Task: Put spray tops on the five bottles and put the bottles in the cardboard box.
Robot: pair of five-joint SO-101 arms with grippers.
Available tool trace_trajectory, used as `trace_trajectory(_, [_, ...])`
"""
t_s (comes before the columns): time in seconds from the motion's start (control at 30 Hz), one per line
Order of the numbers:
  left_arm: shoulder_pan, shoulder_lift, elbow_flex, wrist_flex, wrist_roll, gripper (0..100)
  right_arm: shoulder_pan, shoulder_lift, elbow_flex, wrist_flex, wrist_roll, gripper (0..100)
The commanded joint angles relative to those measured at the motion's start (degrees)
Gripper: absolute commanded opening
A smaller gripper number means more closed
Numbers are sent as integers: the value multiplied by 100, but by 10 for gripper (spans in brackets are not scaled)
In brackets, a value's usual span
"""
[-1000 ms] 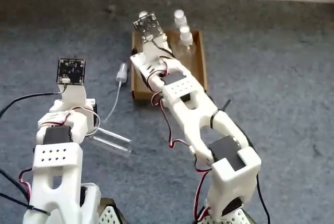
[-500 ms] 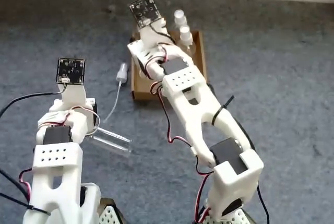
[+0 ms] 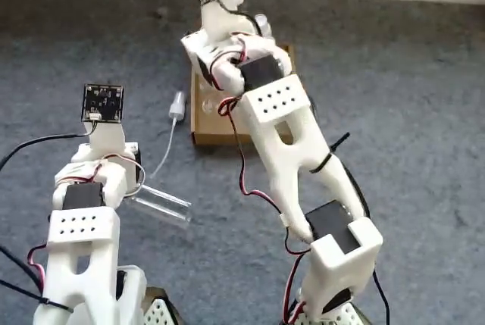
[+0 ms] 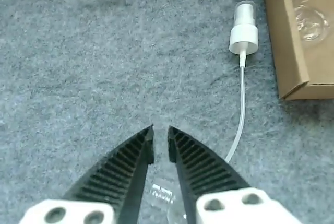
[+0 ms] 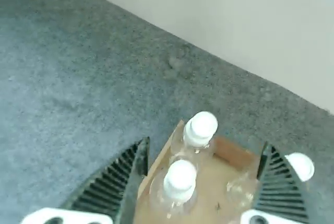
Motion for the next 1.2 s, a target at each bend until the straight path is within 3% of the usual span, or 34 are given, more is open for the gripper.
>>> trace_trajectory(0.0, [-40,48,-277,-88,-44,5,-418,-453,-708,998,70,275])
trace_trajectory(0.17, [-910,57,-1077,457,-114,4,-1191,-453,-778,2255,554,275])
trace_trajectory(0.47, [-2651,207,-3213,1723,-1538,4,-2352,-409,-690,3116,765,275])
trace_trajectory(0.6, [-3081,1147,-4171,2013,-1899,4,-2686,-418,127,3002,791,274])
trace_trajectory(0.83, [-3547,2818,-5543,2251,-2171,4,-2897,-470,2149,1587,765,274])
trace_trajectory(1.17, [-3582,3143,-5596,2215,-2242,4,-2923,-426,2932,567,765,274])
